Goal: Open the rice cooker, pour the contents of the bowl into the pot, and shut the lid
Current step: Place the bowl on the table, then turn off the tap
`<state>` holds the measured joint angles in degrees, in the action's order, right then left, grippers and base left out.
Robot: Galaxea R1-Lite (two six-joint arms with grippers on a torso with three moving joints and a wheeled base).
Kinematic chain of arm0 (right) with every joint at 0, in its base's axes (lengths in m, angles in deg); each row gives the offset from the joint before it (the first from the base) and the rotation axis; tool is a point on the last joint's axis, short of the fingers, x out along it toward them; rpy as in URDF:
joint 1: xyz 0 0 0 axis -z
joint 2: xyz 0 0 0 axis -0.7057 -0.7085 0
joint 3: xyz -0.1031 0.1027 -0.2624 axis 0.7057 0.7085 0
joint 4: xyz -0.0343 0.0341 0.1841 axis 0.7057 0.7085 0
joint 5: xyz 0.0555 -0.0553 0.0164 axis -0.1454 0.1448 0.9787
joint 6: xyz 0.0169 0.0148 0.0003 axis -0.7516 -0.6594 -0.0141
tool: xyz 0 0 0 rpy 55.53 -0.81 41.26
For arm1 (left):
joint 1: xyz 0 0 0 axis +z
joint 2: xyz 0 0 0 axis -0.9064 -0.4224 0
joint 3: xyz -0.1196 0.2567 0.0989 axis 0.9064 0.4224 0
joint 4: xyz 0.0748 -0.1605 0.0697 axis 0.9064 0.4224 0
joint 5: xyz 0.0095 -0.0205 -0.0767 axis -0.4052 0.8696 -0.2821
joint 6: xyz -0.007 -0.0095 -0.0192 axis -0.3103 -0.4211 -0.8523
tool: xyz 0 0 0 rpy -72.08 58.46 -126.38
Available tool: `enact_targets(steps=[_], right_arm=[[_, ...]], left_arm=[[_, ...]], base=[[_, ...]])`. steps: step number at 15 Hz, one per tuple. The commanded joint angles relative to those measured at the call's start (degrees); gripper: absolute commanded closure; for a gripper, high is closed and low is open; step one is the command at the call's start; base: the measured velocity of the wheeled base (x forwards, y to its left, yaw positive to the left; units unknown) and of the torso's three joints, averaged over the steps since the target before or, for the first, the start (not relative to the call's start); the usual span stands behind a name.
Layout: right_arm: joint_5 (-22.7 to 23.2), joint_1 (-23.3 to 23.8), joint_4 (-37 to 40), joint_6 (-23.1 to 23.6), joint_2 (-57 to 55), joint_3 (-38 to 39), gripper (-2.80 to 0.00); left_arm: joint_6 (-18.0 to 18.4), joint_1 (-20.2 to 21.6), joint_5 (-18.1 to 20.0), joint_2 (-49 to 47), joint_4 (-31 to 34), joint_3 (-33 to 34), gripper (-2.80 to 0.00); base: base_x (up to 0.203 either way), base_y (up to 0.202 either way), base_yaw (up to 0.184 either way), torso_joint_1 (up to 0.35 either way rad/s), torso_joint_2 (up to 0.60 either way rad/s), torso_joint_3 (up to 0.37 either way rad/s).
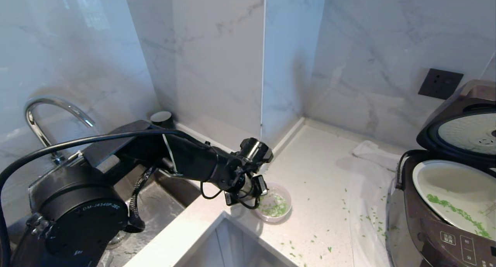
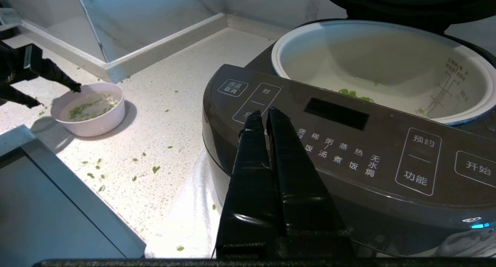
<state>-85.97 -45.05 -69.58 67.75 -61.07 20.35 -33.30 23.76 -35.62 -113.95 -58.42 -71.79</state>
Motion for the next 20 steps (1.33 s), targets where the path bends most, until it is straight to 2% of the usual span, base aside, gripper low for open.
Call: enact_targets(steps=[1, 15, 16, 20], right_arm=[[0.0, 0.0, 0.0, 0.0, 0.0, 0.0, 0.0], [0.0, 0.0, 0.0, 0.0, 0.0, 0.0, 0.0], [0.0, 0.0, 0.0, 0.0, 0.0, 0.0, 0.0], [0.0, 0.0, 0.0, 0.0, 0.0, 0.0, 0.0]], left_arm=[[-1.0, -0.2, -0.1, 2.0, 1.1, 0.0, -2.8], [-1.1, 0.9, 0.1, 5.0, 2.0, 2.2, -2.8], [-1.2, 1.1, 0.1, 5.1, 2.0, 2.4, 0.0], [-1.0, 2.4, 0.2, 6.5, 2.0, 4.2, 0.0]], base=[[0.0, 0.0, 0.0, 0.0, 0.0, 0.0], [0.0, 0.0, 0.0, 0.0, 0.0, 0.0], [0.0, 0.0, 0.0, 0.0, 0.0, 0.0], [0.0, 0.0, 0.0, 0.0, 0.0, 0.0]])
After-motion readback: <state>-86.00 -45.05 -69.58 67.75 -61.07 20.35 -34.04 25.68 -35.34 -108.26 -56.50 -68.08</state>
